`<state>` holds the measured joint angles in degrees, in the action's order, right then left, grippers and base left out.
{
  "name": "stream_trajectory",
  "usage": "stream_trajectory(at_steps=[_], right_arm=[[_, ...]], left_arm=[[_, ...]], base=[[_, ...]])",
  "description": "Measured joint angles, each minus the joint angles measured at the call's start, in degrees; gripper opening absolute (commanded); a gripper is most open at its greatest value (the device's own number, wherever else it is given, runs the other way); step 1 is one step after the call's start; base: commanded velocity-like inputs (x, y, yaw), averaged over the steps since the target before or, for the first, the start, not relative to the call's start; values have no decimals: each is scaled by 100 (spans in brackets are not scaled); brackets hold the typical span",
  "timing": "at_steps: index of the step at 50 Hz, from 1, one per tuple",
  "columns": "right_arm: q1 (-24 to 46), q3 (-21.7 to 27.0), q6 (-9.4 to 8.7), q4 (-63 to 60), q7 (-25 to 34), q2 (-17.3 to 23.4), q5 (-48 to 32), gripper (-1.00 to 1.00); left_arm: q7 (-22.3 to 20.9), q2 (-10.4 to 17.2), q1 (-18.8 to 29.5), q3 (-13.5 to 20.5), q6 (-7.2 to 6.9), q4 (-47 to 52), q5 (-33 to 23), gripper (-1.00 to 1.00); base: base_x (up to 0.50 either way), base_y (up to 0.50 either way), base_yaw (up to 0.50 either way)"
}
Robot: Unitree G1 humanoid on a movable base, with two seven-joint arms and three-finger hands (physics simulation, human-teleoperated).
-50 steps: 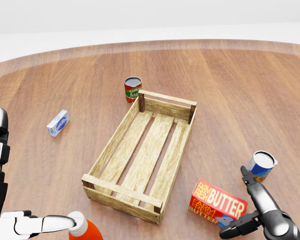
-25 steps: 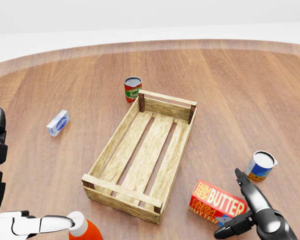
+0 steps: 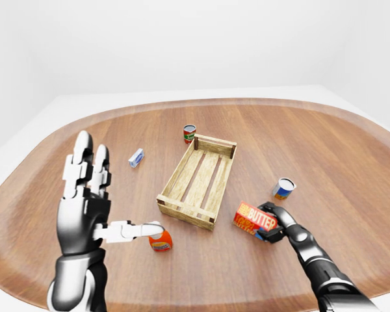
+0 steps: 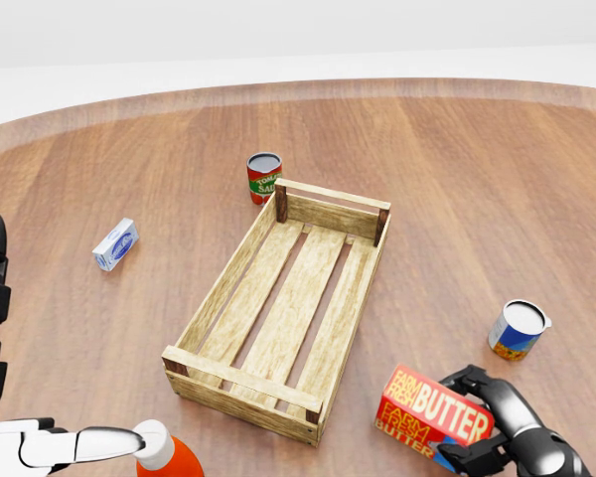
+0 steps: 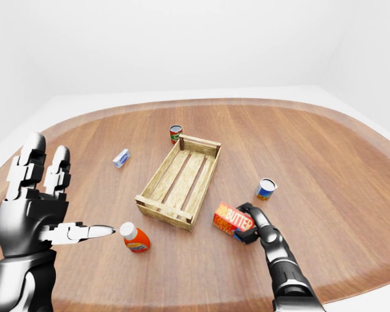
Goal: Pick up the butter and put it in the tray.
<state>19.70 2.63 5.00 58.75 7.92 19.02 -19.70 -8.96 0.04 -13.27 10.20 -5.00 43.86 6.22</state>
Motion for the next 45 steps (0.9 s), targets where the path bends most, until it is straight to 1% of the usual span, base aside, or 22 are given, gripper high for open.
stream_trajectory(at_steps=[5,22,25,28,31,34,43,44,45], right_arm=[[-67,35,0,-64,172,27,-35,-100],[-312,41,0,-397,271,49,12,-100],[-418,58,-35,-589,338,52,45,-100],[-534,97,-108,-845,404,56,87,-100],[-667,163,-232,-1192,470,62,141,-100],[-801,247,-393,-1586,529,65,189,-100],[-1124,564,-960,-2788,686,80,295,-100],[-1150,600,-1000,-2908,694,83,298,-100],[-1174,634,-1000,-3021,704,86,303,-100]], left_arm=[[2,-1,-5,-7,0,-2,-5,100],[9,-8,-31,-48,0,-12,-35,100],[8,-10,-38,-55,0,-15,-40,100],[8,-12,-45,-64,0,-21,-46,100],[8,-13,-52,-72,0,-25,-52,100],[8,-14,-57,-78,0,-25,-56,100],[7,-13,-58,-85,0,-30,-63,100],[7,-13,-57,-84,0,-31,-63,100],[7,-13,-56,-84,0,-31,-63,100]], base=[[0,0,0],[0,0,0],[0,0,0],[0,0,0],[0,0,0],[0,0,0],[0,0,0],[0,0,0],[0,0,0]])
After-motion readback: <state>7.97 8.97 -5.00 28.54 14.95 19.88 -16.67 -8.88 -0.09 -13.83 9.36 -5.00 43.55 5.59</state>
